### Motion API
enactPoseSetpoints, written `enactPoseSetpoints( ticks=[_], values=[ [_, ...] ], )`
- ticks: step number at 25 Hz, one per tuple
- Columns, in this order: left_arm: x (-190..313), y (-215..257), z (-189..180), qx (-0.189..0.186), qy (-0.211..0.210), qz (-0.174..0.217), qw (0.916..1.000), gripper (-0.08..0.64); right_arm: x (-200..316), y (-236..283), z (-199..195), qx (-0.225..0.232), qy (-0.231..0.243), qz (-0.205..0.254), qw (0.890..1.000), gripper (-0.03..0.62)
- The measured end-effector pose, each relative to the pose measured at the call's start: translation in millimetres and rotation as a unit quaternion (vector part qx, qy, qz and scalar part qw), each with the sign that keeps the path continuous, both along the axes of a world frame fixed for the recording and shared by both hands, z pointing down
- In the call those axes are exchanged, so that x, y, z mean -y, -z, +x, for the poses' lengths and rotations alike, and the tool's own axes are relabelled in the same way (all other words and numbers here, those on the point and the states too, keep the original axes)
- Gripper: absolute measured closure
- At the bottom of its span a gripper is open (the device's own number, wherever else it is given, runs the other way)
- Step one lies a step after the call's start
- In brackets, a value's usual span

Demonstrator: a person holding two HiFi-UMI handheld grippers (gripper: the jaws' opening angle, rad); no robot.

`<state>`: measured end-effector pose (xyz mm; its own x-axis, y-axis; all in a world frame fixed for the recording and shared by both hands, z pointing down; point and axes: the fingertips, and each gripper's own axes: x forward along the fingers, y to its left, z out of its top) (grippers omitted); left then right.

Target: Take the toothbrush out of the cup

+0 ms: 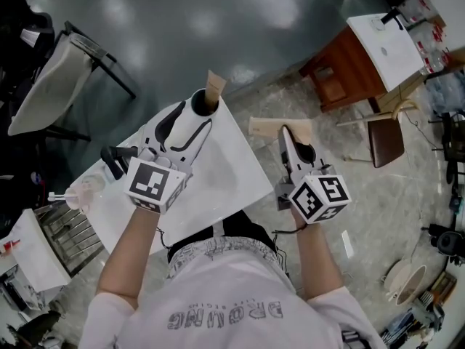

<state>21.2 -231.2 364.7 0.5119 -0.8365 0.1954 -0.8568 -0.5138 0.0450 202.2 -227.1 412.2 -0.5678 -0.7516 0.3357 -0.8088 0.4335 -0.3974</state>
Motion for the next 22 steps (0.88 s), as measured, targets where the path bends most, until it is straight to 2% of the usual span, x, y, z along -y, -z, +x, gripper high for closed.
enactPoseSetpoints(
  ticks=[22],
  values=[
    [61.4, -68.9, 10.9, 0.022, 0.006, -0.06, 0.9979, 0.305, 43.9, -49.6, 11.3, 0.012, 0.006, -0.041, 0.999, 0.545]
  ],
)
